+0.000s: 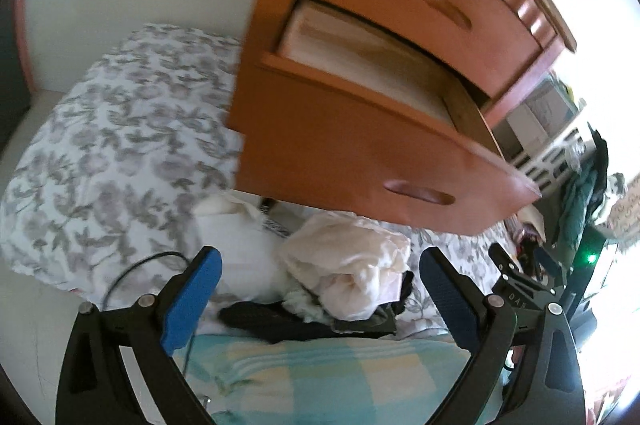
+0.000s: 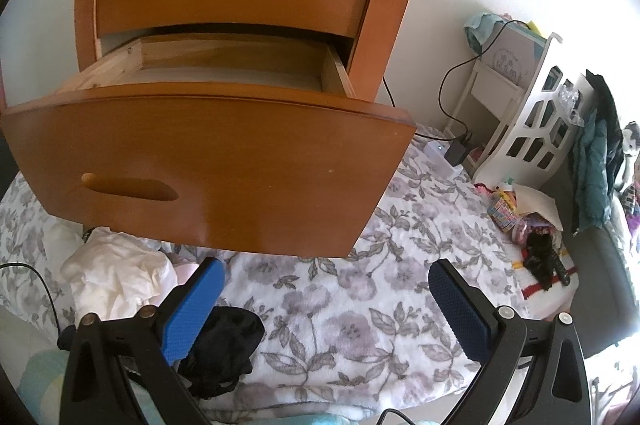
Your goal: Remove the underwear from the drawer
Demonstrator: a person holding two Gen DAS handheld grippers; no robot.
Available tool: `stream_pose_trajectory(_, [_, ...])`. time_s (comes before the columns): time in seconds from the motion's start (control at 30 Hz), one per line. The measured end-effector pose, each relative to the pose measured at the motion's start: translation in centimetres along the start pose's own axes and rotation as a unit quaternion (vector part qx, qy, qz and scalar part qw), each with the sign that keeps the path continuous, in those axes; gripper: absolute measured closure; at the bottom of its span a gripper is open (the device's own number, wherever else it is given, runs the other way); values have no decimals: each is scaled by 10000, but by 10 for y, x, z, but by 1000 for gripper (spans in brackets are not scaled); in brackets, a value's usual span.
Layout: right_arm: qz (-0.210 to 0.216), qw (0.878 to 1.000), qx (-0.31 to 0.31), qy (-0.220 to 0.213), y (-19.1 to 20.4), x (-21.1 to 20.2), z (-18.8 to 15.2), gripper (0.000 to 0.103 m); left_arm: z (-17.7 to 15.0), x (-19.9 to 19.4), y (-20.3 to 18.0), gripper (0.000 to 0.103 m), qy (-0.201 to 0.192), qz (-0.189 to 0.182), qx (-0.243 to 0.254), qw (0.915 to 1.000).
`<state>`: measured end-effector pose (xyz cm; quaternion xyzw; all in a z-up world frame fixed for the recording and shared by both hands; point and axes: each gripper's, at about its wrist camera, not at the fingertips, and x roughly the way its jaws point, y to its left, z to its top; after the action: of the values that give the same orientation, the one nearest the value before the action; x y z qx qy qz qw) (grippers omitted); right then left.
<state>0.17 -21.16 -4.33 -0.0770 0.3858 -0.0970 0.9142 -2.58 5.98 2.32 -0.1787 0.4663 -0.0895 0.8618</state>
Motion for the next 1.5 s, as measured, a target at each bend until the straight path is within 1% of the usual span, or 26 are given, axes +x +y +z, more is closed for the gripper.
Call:
stream_pose_trajectory(0.13, [19,9999,-6,-122,1,-11,-4,0,-6,-36,18,4,-327,193,-166,9991])
stream_pose_trajectory(0.27, [52,9997,72,-214,-3,-21,-8,0,-15,-68,28,4,-643,312,-251,9971])
stream_pose_trajectory(0.43, [50,9993,218,-309,-9,-31,-14,0,-27,-97,31,4,-903,396,-195,9949])
stream_pose_trajectory(0.57, [1,9989,156,-433,-4,-40,-18,0,-33,-125,39,4,-1187,454,-260,9915])
stream_pose_trajectory(0.63, [5,9988,106,-483,-2,-43,-19,0,-35,-132,41,4,-1274,477,-269,9903])
stream_pose_trajectory(0.8, [60,9978,54,-656,-1,-51,-21,0,-38,-125,34,4,-1450,467,-181,9882])
stream_pose_trajectory(1.0, [131,9968,222,-756,-7,-55,-22,0,-47,-82,-2,4,-1394,495,460,9879])
stream_pose_trajectory(1.13, [164,9961,220,-844,-7,-58,-24,0,-50,-62,-21,4,-1491,474,631,9857])
stream_pose_trajectory(1.37, [256,9954,169,-910,-5,-59,-24,0,-51,-34,-42,4,-1486,761,803,9827])
stream_pose_trajectory(1.5, [281,9952,182,-922,-5,-60,-25,0,-51,-23,-51,4,-1506,1080,892,9786])
